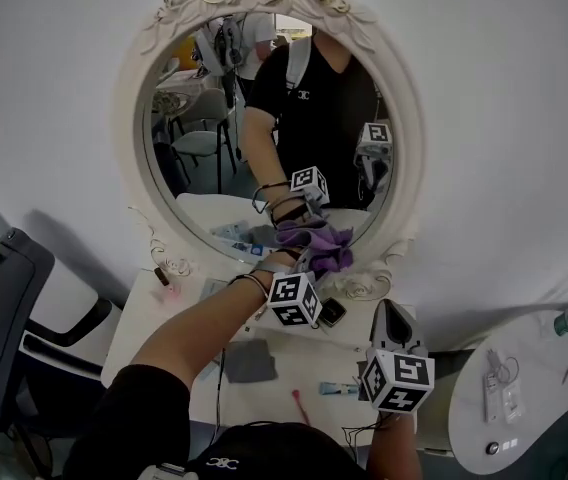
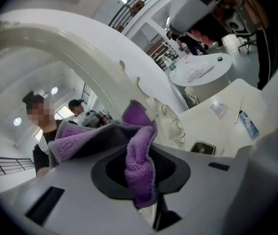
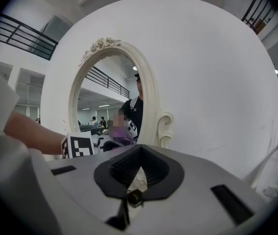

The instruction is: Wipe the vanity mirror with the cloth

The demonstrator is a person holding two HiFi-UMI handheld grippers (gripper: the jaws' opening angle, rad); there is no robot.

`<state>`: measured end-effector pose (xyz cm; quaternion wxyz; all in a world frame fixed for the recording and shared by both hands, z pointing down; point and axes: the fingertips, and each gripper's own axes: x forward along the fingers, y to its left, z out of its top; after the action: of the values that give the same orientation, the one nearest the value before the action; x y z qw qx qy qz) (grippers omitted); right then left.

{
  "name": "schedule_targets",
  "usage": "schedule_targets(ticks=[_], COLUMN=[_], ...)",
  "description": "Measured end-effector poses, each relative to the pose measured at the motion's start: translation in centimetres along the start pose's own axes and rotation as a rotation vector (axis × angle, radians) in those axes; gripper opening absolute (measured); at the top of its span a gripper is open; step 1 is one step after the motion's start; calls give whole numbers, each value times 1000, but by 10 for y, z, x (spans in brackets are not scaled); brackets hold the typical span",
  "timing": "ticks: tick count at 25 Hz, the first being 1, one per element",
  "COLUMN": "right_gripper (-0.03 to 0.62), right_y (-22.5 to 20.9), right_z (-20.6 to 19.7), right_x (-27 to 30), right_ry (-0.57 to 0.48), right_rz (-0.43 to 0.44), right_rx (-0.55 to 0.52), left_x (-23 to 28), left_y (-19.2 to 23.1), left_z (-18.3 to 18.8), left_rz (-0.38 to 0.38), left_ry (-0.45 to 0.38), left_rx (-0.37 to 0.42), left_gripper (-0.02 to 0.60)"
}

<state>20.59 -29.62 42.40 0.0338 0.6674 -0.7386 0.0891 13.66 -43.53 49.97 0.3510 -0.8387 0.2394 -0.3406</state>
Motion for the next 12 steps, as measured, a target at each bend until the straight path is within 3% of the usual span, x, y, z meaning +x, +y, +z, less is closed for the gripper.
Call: schedule_targets(ticks=[3, 7, 10, 12], right_gripper=[3, 3, 3, 3], right_y=[-12, -22, -17, -11], right_z=[-4, -1, 0, 0], right_x=[-15, -27, -26, -24], right_ry=[7, -5, -16, -16], right_rz=[-34, -41, -29, -13], right_rx=[9, 66, 68, 63], left_x=[2, -3, -35, -67], left_y=[-9, 0, 34, 71], left_z=[-11, 3, 43, 79], left_rz=[-27, -62, 13, 106], left_ry=[22, 84, -35, -130], left_rx=[-78, -86, -194, -189], left_gripper=[66, 67, 69, 70])
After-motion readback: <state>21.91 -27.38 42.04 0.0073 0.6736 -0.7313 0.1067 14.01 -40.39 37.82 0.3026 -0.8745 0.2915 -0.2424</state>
